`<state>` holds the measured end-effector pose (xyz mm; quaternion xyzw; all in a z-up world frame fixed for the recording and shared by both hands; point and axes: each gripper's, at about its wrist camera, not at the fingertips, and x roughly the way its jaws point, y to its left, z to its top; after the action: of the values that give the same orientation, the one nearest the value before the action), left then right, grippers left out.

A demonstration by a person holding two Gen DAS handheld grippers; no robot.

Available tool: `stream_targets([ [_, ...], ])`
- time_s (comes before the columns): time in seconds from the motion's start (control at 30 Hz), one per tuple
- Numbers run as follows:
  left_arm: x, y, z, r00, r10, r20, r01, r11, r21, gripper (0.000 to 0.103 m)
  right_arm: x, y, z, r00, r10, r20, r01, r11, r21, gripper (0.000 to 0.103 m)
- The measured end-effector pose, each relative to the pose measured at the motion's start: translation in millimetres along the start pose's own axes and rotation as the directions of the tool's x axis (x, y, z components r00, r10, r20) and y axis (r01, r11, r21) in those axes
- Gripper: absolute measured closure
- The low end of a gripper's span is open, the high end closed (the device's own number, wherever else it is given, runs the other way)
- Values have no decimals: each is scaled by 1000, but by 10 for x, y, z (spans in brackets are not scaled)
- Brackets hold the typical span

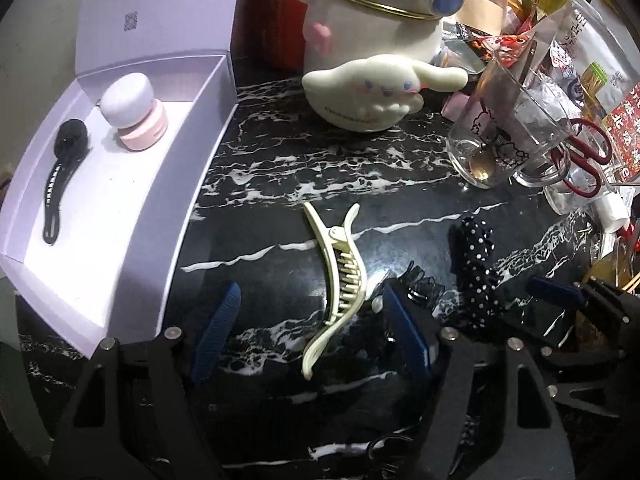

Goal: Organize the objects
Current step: 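Grasp the polka-dot scrunchie with the right tool while the left tool grasps the cream claw clip, then lift the polka-dot scrunchie and cream claw clip off the table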

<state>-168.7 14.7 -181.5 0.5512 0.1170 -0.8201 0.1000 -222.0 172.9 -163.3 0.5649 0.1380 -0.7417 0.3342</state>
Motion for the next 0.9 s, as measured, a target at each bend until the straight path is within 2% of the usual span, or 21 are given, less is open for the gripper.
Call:
stream_targets([
  [0.13,113,-6,26,1000,-14,-13,15,1000,8,38,65,0,17,1000,-5,-7,5,1000,1,38],
  [0.23,193,5,38,999,-30,-27,30,1000,6,46,118,-10,26,1000,-13,-20,13,1000,-7,43],
  [0.3,246,6,49,999,-36,-36,36,999,10,57,139,-6,32,1000,-10,-22,10,1000,-8,44],
  [0.37,288,-2,50,999,-33,-43,34,999,16,62,164,-3,41,1000,-2,-22,2,1000,-6,44],
  [0.47,301,-51,43,999,-14,-32,15,998,53,70,204,-9,54,1000,11,-29,-11,1000,1,53],
  [0.53,298,-65,40,999,-21,-31,23,997,67,83,216,-18,62,1000,11,-24,-11,1000,6,59],
  [0.63,293,-67,38,999,-32,-34,34,996,85,84,216,-32,69,1000,2,-18,-2,1000,5,75],
  [0.67,291,-62,39,999,-37,-37,40,996,85,84,219,-45,72,1000,1,-19,0,1000,13,85],
  [0.77,282,-15,46,995,-74,-62,78,995,65,84,217,-91,76,999,25,-24,-24,999,46,88],
  [0.9,226,45,44,996,-58,-74,63,996,57,84,182,-117,55,999,43,-30,-41,997,59,89],
])
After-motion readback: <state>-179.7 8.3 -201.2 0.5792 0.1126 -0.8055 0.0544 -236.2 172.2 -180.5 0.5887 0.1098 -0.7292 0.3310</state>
